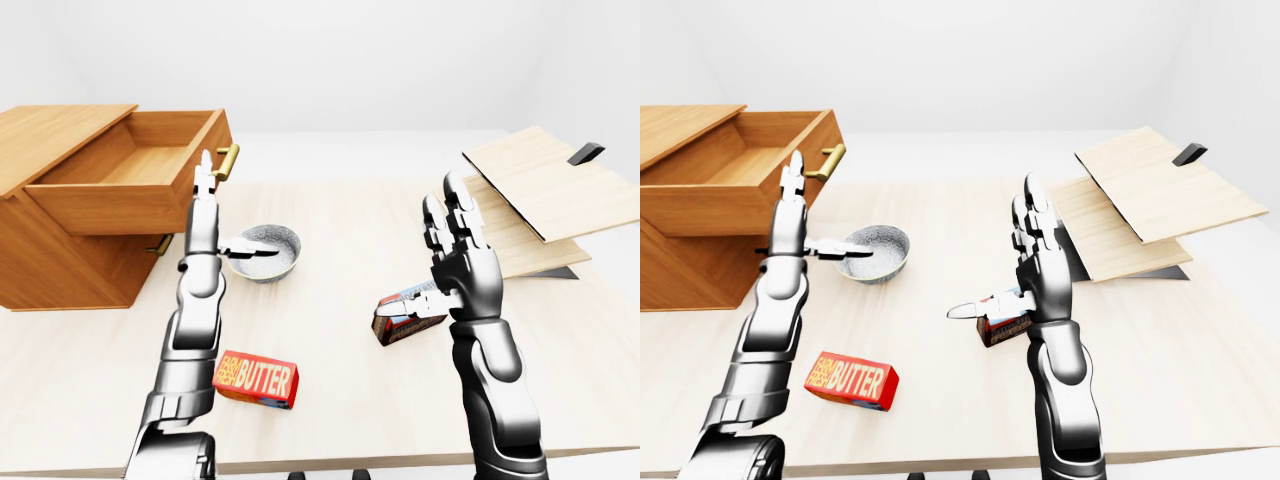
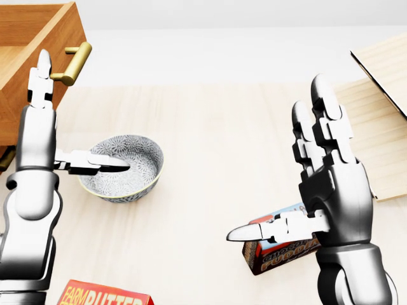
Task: Close the top drawer of the cabinet.
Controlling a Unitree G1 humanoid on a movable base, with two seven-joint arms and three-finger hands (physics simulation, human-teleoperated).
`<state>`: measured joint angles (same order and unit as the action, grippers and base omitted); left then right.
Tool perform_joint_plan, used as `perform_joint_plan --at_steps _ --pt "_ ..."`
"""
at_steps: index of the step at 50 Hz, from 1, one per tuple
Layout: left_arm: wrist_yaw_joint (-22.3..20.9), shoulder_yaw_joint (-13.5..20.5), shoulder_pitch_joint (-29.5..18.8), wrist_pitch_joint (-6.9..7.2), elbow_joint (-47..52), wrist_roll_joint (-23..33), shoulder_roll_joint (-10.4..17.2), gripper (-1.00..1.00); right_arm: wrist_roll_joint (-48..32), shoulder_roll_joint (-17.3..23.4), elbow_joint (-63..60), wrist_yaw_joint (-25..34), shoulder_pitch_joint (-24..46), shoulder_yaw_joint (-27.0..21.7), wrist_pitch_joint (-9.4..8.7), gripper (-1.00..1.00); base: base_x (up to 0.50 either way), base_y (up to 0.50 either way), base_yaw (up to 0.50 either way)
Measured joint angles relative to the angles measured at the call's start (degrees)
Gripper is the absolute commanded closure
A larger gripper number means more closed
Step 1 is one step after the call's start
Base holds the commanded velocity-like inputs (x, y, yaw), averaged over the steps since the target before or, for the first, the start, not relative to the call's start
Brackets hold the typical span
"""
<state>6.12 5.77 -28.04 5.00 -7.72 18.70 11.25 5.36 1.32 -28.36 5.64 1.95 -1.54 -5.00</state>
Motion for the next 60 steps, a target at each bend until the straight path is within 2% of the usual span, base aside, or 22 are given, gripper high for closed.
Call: perform_joint_plan --at_steps 12,24,43,60 --pt "2.78 0.91 -5.18 0.0 -12.64 5.87 3.54 -1.0 0.1 0.06 0.26 0.07 0.02 -0.13 0.0 -1.0 0.0 0.0 0.0" --pt "4.18 2.12 -4.82 0.0 -13.63 8.12 5.49 -1.0 0.14 0.09 0.23 0.19 -0.13 -0.22 0.0 -1.0 0.0 0.0 0.0" --pt "5.48 5.32 -3.68 0.0 -14.51 7.45 9.85 -1.0 0.03 0.05 0.33 0.15 -0.18 -0.12 0.0 -1.0 0.0 0.0 0.0" --pt "8.56 6.78 -7.96 0.0 -23.84 5.56 15.02 -1.0 -0.14 0.0 0.42 0.18 -0.51 0.03 0.0 -1.0 0.0 0.0 0.0"
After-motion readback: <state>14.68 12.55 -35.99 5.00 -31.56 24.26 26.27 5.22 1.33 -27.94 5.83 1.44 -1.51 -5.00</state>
